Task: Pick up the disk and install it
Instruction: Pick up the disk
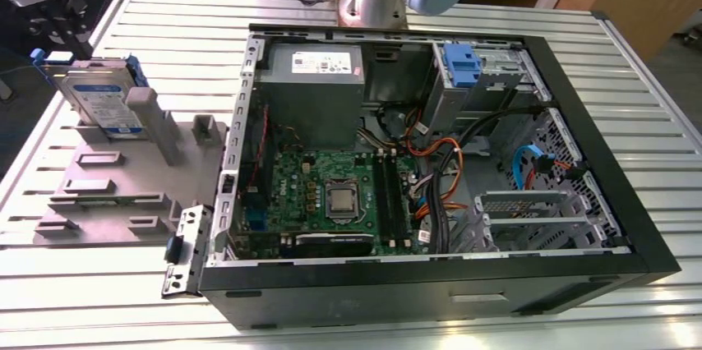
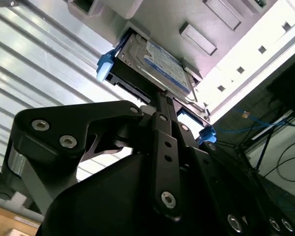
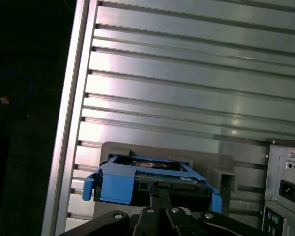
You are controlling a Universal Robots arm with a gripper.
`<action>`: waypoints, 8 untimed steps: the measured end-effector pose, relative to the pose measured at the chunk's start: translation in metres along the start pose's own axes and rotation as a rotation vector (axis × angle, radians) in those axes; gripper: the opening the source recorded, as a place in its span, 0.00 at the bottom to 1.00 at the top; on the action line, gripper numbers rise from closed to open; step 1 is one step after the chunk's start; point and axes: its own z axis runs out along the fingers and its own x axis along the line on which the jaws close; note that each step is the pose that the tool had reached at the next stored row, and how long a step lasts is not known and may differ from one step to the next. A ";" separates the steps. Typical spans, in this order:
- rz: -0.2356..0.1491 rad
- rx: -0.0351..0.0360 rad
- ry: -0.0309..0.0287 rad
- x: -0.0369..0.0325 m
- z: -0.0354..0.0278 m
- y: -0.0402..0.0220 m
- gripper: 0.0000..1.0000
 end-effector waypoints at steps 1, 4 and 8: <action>-0.018 -0.0004 0.0008 0.0000 0.0000 0.0000 0.11; -0.072 -0.0017 0.0033 0.0000 0.0000 0.0000 0.11; -0.088 -0.0021 0.0039 0.0000 0.0001 0.0000 0.11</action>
